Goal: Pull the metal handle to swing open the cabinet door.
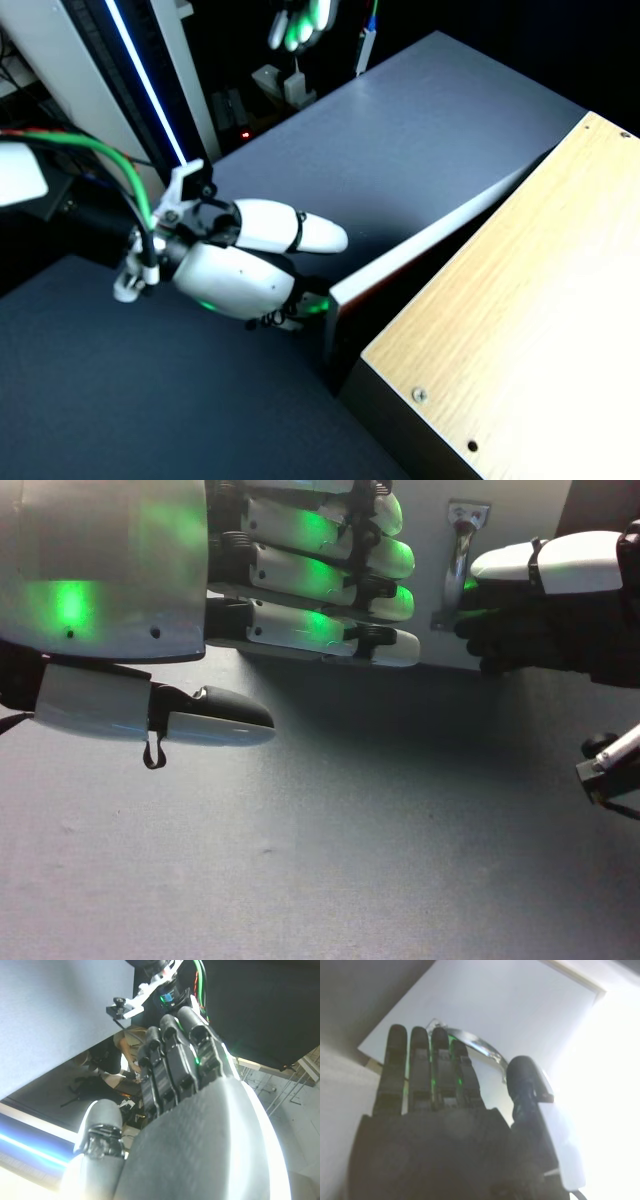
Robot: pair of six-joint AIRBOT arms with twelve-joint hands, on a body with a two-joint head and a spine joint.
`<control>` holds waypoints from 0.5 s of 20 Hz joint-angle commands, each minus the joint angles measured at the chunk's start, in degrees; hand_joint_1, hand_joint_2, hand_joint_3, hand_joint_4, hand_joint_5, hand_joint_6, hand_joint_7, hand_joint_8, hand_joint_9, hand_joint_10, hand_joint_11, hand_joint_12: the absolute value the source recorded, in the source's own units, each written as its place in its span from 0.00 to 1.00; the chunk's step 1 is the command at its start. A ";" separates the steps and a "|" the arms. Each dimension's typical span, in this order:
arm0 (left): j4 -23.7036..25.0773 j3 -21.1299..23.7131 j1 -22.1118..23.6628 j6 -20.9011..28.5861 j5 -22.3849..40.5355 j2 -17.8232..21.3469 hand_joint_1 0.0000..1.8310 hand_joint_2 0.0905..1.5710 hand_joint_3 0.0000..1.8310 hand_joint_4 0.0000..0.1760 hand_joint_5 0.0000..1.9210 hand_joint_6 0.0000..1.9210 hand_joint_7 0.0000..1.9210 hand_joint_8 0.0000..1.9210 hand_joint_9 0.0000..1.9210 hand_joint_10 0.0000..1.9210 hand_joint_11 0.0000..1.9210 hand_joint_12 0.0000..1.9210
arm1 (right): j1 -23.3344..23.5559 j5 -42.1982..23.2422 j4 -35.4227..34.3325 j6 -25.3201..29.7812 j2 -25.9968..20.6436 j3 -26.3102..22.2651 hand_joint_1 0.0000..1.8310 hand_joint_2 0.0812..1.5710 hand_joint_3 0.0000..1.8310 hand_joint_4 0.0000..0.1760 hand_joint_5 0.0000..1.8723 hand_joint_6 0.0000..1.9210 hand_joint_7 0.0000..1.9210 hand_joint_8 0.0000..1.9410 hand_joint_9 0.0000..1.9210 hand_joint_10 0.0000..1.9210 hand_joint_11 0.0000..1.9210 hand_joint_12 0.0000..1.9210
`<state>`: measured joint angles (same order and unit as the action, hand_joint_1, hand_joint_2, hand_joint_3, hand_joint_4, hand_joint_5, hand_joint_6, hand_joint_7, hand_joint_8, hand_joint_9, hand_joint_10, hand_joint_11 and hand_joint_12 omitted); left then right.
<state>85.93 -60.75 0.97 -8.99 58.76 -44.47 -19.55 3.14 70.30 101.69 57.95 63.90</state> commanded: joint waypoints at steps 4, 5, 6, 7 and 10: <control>-5.72 -0.07 0.59 -0.47 1.47 0.44 0.00 1.00 0.01 0.00 0.20 0.00 0.23 0.00 0.22 0.00 0.02 0.42 | -0.32 -5.27 0.11 0.02 -0.69 -1.72 0.00 0.93 0.00 0.00 0.12 0.00 0.14 0.00 0.13 0.00 0.00 0.37; -5.72 -0.07 0.59 -0.47 1.47 0.44 0.00 1.00 0.01 0.00 0.20 0.00 0.23 0.00 0.22 0.00 0.02 0.42 | -0.38 -5.37 0.11 -0.48 -0.88 -2.12 0.00 0.93 0.00 0.00 0.12 0.00 0.14 0.00 0.13 0.00 0.00 0.37; -5.72 -0.07 0.59 -0.47 1.47 0.44 0.00 1.00 0.01 0.00 0.21 0.00 0.23 0.00 0.22 0.00 0.02 0.41 | -0.61 -5.63 0.11 -1.06 -1.26 -2.72 0.00 0.93 0.00 0.00 0.12 0.00 0.14 0.00 0.13 0.00 0.00 0.37; -5.72 -0.07 0.59 -0.47 1.47 0.44 0.00 1.00 0.01 0.00 0.21 0.00 0.23 0.00 0.22 0.00 0.02 0.41 | -0.72 -5.79 0.11 -1.25 -1.47 -2.96 0.00 0.93 0.00 0.00 0.12 0.00 0.14 0.00 0.13 0.00 0.00 0.37; -5.72 -0.07 0.59 -0.47 1.47 0.44 0.00 1.00 0.01 0.00 0.21 0.00 0.23 0.00 0.21 0.00 0.02 0.41 | -1.29 -6.67 0.11 -2.07 -2.59 -4.22 0.00 0.93 0.00 0.00 0.13 0.00 0.14 0.00 0.13 0.00 0.00 0.37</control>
<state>85.93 -60.75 0.97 -8.99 58.81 -44.47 -21.06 1.06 70.50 99.66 55.35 60.05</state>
